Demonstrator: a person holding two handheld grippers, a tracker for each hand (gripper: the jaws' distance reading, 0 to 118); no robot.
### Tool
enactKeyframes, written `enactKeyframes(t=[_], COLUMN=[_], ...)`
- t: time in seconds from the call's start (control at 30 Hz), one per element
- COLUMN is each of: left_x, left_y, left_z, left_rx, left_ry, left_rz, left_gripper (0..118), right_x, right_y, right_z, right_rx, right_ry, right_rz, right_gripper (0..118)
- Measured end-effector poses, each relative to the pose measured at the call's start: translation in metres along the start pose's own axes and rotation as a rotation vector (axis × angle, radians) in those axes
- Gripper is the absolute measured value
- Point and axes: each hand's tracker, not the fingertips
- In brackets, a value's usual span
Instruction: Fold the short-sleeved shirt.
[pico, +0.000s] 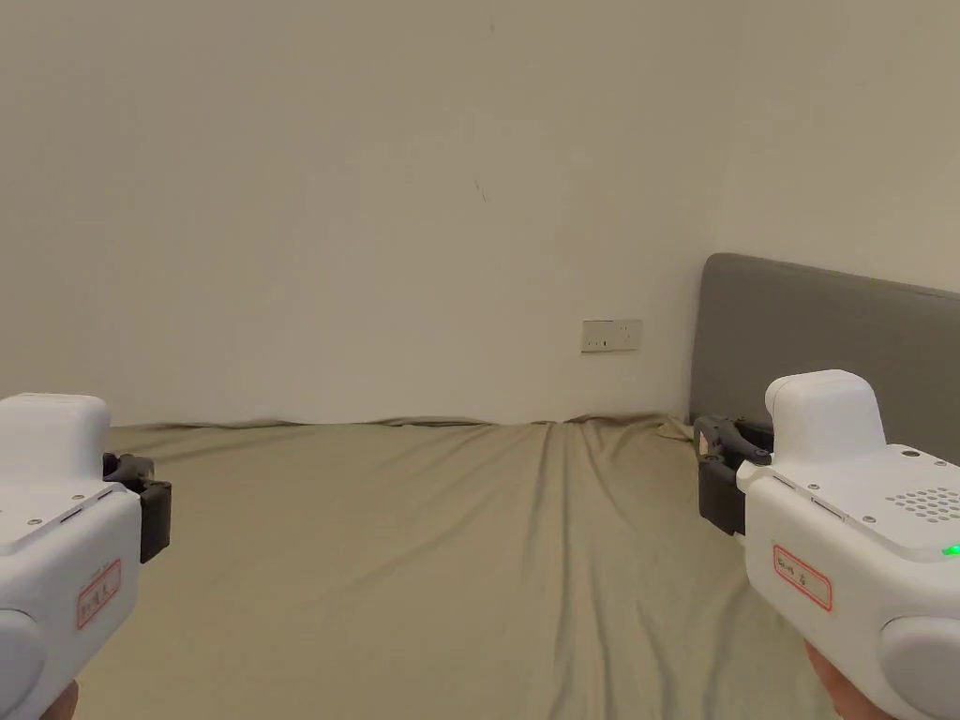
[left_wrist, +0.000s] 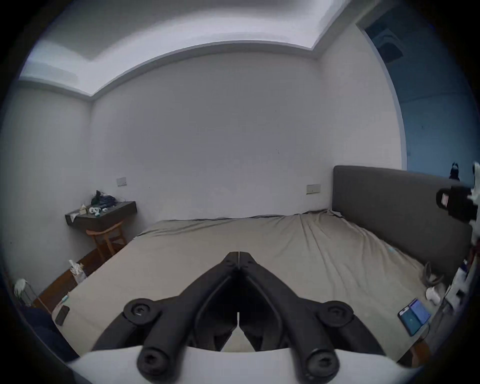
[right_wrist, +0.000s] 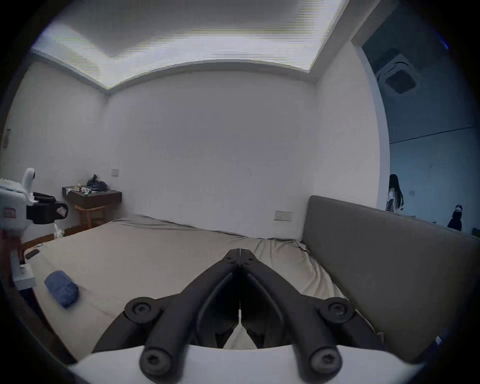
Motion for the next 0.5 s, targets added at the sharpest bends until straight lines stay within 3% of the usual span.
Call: enactKeyframes(t=[0.1, 0.13, 0.2, 0.23, 0.27, 0.3, 0.33, 0.37, 0.5], left_x=[0.001, 0.001, 0.003, 0.002, 0.0, 0.001, 0.001, 0.0, -0.001], left_y=[0.007, 0.008, 0.011, 0.011, 0.011, 0.012, 0.01, 0.008, 0.01], left_z=[0.001, 0.002, 0.004, 0.005, 0.001, 0.002, 0.005, 0.005, 0.006], left_rx=[0.019, 0.03, 0.059, 0.068, 0.055, 0.052, 0.072, 0.067, 0.059], left_ry=[0.028, 0.032, 0.047, 0.066, 0.064, 0.066, 0.051, 0.054, 0.078], left_rz=[-0.029, -0.041, -0.051, -0.051, -0.044, -0.038, -0.026, -0.028, -0.041], left_gripper=[0, 13, 75, 88, 88, 117, 118, 118, 118], right_x=[0.001, 0.001, 0.0, -0.001, -0.003, -0.004, -0.006, -0.01, -0.012], right_y=[-0.003, -0.004, -0.007, -0.008, -0.009, -0.011, -0.012, -0.015, -0.016], right_z=[0.0, -0.001, -0.004, -0.005, -0.007, -0.012, -0.008, -0.006, -0.006], right_rx=[0.017, 0.018, 0.022, 0.025, 0.011, -0.033, -0.042, 0.013, 0.007], right_ry=[-0.017, -0.017, -0.018, -0.026, -0.04, -0.054, -0.055, -0.059, -0.061], right_rz=[-0.005, -0.009, -0.022, -0.026, -0.02, 0.004, 0.015, 0.038, -0.008], right_gripper=[2, 3, 25, 37, 37, 88, 118, 118, 118])
